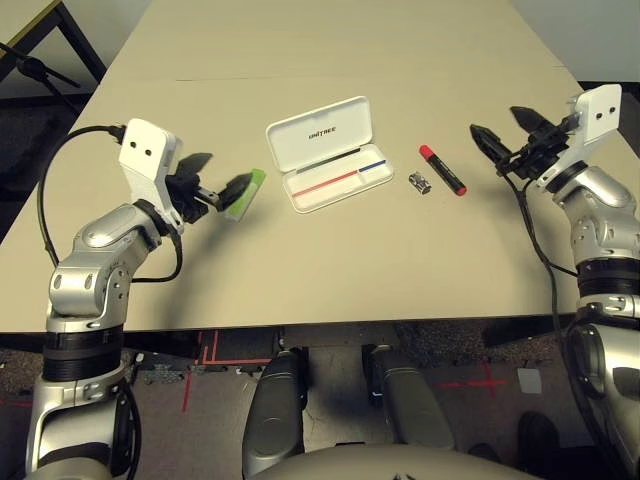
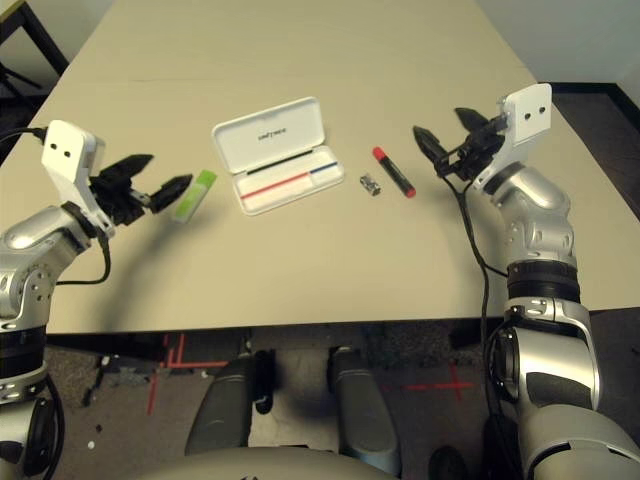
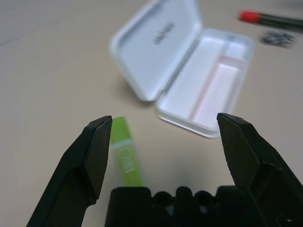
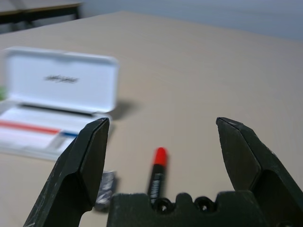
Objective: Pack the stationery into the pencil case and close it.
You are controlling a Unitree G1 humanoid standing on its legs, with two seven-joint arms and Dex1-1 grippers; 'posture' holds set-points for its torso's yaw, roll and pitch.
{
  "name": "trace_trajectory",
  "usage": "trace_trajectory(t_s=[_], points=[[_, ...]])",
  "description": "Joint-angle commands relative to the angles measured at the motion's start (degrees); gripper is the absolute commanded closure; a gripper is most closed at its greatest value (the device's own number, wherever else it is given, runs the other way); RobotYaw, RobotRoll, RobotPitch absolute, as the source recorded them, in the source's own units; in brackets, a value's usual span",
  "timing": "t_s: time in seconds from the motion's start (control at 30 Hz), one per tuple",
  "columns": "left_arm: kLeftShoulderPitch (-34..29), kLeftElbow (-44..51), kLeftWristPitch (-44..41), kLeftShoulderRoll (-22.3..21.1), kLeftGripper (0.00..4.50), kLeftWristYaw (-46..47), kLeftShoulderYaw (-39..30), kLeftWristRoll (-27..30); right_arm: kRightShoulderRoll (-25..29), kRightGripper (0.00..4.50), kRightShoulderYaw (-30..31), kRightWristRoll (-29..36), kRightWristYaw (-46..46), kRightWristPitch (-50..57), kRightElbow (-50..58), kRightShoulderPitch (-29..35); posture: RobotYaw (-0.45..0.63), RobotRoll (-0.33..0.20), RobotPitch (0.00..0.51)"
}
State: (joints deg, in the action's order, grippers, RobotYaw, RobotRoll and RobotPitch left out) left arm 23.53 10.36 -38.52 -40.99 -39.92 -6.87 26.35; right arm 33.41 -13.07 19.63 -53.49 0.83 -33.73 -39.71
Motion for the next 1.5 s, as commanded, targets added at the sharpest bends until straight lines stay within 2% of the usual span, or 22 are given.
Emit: trace_trajectory(t_s=[0.03,0.23,0.37,0.6,0.8,1.07,1.5], points=[[2.95,-0.16,-2.73,-2.44,0.05,-4.97,4.47,-0.02,1.81,0.00,1.82,-0.15,-6.24,-0.46,-1.46,-0.51,0.02,0.000,0.180],[12.47,-6.47,-2.93,-0.67,0.05,-11.16,14.02,-3.25,3.82,0.00,4.13,-1.58,-15.88,-6.61,-5.62,0.35,0.01,0.000,0.177],[18.91,-12.62,-1.43,3.70,0.05,-14.38,21.32,-7.05,4.33,0.00,3.72,-0.09,-21.28,-7.72,-6.58,0.85,-0.02,0.000,0.176],[25.88,-22.84,0.66,9.35,0.05,-18.46,27.58,-12.37,5.67,0.00,4.52,1.70,-28.99,-4.46,-3.02,1.20,-0.07,0.000,0.176],[30.01,-30.51,1.35,12.91,0.05,-19.65,29.27,-16.02,7.08,0.00,5.18,1.48,-31.73,-2.55,-0.43,0.67,-0.09,0.000,0.178],[33.34,-38.16,2.09,16.94,0.05,-20.63,30.50,-20.37,6.69,0.00,5.33,1.22,-30.89,-2.80,-0.26,-1.12,-0.08,0.000,0.184],[33.25,-42.57,5.39,18.57,0.05,-22.39,31.27,-25.41,5.86,0.00,5.66,1.32,-29.82,-2.69,-0.04,-1.52,-0.09,0.000,0.192]])
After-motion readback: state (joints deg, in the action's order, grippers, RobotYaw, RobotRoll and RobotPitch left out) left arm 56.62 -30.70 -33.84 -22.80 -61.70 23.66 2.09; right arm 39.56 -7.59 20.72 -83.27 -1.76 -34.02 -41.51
